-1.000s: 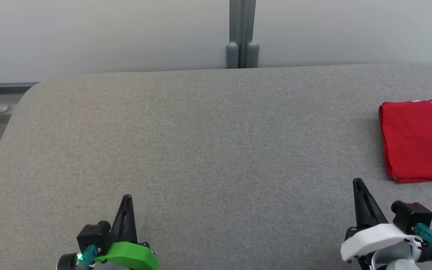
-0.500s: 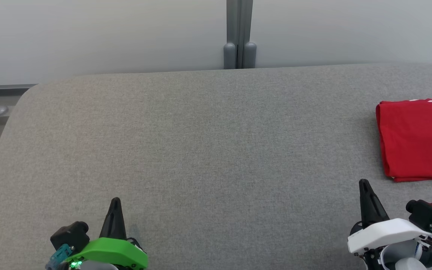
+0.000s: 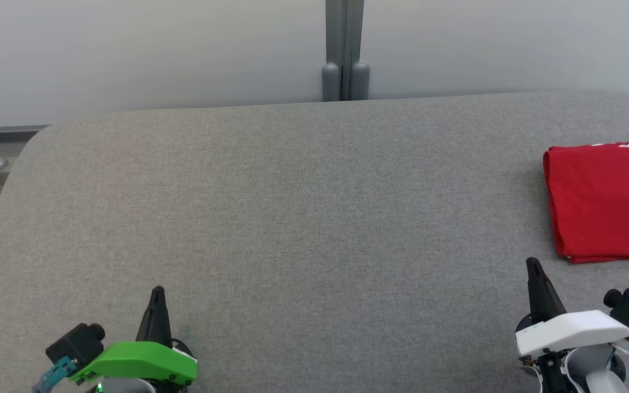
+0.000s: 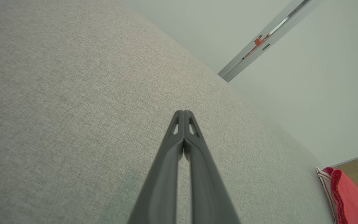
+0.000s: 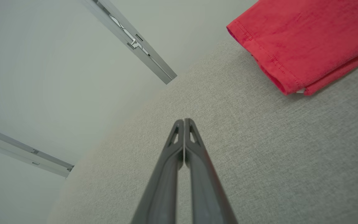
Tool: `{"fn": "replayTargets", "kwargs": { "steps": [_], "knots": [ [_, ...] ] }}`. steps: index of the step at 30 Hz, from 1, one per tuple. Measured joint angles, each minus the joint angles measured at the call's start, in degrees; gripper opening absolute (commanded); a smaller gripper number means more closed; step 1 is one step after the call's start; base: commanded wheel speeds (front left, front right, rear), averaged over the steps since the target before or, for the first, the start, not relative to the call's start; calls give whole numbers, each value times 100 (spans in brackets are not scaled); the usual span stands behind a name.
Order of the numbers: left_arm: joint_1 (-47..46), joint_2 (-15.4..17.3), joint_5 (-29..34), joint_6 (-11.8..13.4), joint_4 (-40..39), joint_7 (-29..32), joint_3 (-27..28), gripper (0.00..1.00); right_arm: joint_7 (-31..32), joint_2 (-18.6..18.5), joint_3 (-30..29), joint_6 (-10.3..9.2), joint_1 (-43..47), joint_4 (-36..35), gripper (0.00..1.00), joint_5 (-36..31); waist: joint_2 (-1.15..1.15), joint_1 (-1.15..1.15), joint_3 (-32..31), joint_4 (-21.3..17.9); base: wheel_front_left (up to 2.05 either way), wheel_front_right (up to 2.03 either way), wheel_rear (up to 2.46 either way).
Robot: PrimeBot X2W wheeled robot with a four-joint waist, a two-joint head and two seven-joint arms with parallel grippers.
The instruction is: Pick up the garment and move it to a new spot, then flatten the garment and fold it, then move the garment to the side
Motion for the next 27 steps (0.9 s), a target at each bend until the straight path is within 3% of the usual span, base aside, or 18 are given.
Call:
{"fn": "replayTargets", "kwargs": {
  "steps": [27],
  "knots": [
    [-114, 15, -1800, -311, -115, 502, 454, 0, 448, -11, -127, 0, -171, 18, 0, 1908, 0, 0, -16, -90, 0, 0, 0]
  ]
}}
